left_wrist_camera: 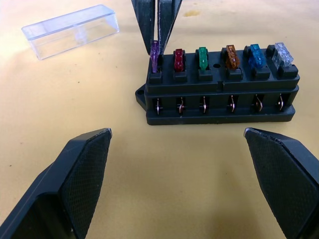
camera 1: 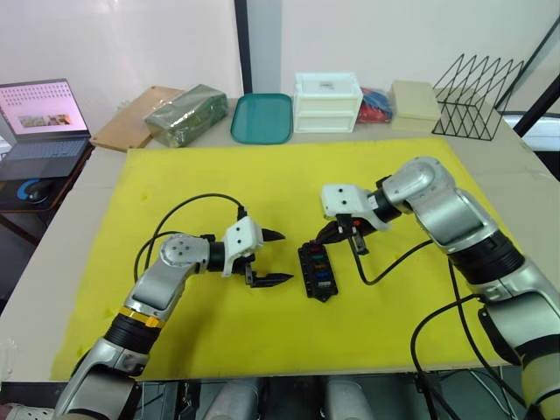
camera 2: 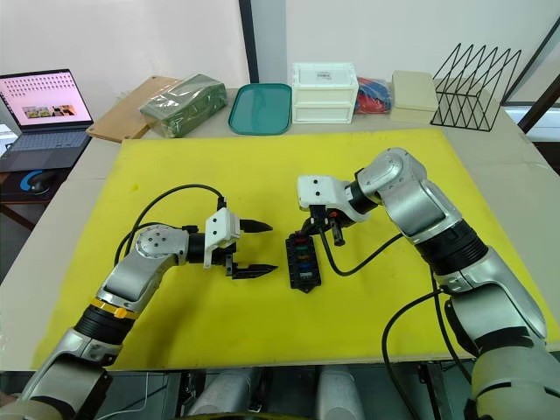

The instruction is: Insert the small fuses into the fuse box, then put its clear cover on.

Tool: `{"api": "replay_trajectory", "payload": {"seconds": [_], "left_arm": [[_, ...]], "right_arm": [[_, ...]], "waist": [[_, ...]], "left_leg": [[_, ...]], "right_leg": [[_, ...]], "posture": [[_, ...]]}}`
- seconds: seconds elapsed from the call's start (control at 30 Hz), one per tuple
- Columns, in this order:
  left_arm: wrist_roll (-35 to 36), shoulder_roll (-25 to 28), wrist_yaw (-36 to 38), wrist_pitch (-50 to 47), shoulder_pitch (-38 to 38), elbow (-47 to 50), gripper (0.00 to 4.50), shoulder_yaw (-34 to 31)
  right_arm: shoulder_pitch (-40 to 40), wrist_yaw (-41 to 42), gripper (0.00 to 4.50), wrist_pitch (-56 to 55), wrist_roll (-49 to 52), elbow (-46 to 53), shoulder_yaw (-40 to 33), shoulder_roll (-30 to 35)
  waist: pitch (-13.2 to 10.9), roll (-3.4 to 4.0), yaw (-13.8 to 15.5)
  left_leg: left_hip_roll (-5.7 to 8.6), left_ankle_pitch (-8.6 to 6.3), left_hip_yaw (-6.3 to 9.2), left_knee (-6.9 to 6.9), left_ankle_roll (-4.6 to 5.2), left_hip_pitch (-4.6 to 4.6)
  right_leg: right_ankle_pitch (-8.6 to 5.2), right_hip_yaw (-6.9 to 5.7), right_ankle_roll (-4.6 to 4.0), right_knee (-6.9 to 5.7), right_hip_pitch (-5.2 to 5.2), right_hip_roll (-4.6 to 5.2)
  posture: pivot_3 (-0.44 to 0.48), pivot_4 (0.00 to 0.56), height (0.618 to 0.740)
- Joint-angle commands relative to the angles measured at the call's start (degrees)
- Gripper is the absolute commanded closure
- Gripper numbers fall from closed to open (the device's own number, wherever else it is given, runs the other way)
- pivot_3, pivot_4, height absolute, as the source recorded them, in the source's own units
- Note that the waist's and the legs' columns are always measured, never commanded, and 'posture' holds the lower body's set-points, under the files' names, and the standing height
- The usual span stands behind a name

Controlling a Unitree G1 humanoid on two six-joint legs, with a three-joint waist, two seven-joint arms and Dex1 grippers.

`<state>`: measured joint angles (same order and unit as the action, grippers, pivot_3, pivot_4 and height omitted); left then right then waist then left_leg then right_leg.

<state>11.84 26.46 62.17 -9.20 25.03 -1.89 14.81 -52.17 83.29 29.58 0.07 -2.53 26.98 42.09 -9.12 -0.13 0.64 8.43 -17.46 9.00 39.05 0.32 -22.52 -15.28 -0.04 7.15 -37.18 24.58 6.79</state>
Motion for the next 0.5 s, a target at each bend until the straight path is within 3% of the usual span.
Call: {"api": "replay_trajectory", "payload": {"seconds": [0.03, 0.5], "left_arm": [[0.25, 0.19, -0.24, 0.59, -0.16, 2.17, 0.02, -0.51], [0.07, -0.22, -0.42, 1.01, -0.13, 1.87, 0.02, -0.21]], "right_arm": [[0.61, 1.14, 4.5, 0.0, -0.65, 0.66, 1.23, 0.14], [-0.89, 2.26, 4.5, 4.16, 1.68, 3.56, -0.52, 0.11]], "waist": [[0.0, 0.0, 0.01], [0.0, 0.0, 0.01]], "left_leg": [[0.0, 0.0, 0.0, 0.0, 0.0, 0.0], [0.0, 0.0, 0.0, 0.0, 0.0, 0.0]], "right_leg": [[0.0, 0.0, 0.0, 0.0, 0.0, 0.0], [0.0, 0.0, 0.0, 0.0, 0.0, 0.0]], "posture": [[0.0, 0.15, 0.74], [0.0, 0.15, 0.74]]}}
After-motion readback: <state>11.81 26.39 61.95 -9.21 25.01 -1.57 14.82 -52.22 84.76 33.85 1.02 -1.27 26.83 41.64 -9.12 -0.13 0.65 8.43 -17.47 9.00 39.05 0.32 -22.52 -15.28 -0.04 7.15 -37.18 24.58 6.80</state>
